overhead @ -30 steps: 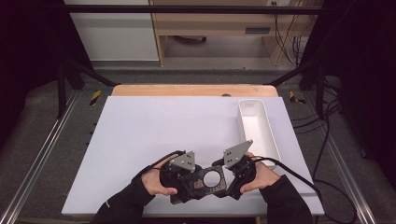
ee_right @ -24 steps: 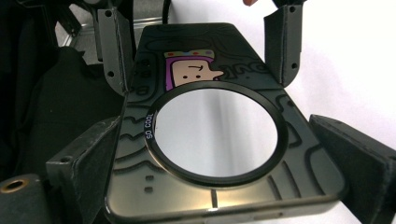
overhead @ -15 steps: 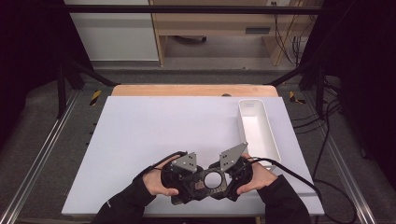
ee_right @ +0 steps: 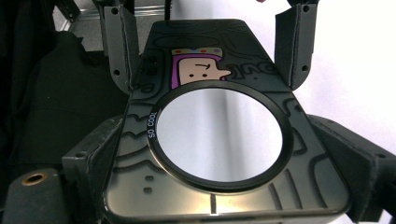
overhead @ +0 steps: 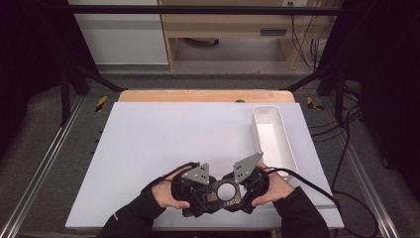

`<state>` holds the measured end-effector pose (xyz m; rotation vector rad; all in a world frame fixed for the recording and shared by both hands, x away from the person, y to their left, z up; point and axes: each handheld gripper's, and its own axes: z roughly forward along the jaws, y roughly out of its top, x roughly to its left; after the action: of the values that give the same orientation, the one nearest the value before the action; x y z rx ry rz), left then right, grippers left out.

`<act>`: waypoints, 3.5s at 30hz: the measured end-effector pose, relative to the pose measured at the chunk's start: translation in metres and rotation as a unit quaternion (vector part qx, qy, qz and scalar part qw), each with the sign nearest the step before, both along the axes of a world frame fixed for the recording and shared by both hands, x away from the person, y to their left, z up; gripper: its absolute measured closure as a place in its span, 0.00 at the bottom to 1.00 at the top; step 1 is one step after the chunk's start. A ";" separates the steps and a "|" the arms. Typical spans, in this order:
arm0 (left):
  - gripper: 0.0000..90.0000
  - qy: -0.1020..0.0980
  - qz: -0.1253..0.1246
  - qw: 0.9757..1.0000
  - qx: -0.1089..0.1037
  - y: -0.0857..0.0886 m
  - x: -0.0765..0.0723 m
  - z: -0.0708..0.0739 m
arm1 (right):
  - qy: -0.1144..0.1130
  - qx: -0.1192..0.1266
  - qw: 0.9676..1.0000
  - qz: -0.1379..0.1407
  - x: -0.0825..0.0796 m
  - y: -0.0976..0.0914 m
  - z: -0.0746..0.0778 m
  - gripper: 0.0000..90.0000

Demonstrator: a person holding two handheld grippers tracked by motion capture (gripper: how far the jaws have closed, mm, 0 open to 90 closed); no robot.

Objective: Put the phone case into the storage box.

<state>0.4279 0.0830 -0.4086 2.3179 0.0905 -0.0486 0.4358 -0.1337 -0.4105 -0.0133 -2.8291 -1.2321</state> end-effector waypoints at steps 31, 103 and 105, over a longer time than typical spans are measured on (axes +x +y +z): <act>0.02 -0.025 0.032 0.999 -0.004 0.019 0.003 0.009 | -0.020 -0.007 1.000 -0.015 -0.003 -0.007 0.009 0.14; 0.13 -0.016 0.046 0.998 0.049 0.025 0.011 -0.002 | -0.046 0.097 0.988 -0.109 -0.002 -0.031 0.028 0.02; 0.13 -0.016 0.055 0.998 0.035 0.030 0.012 0.000 | -0.046 0.111 0.985 -0.125 -0.002 -0.035 0.028 0.01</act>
<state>0.4394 0.1132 -0.4085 2.3783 0.2055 0.0489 0.4343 -0.1689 -0.3822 -0.3190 -2.8148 -1.6334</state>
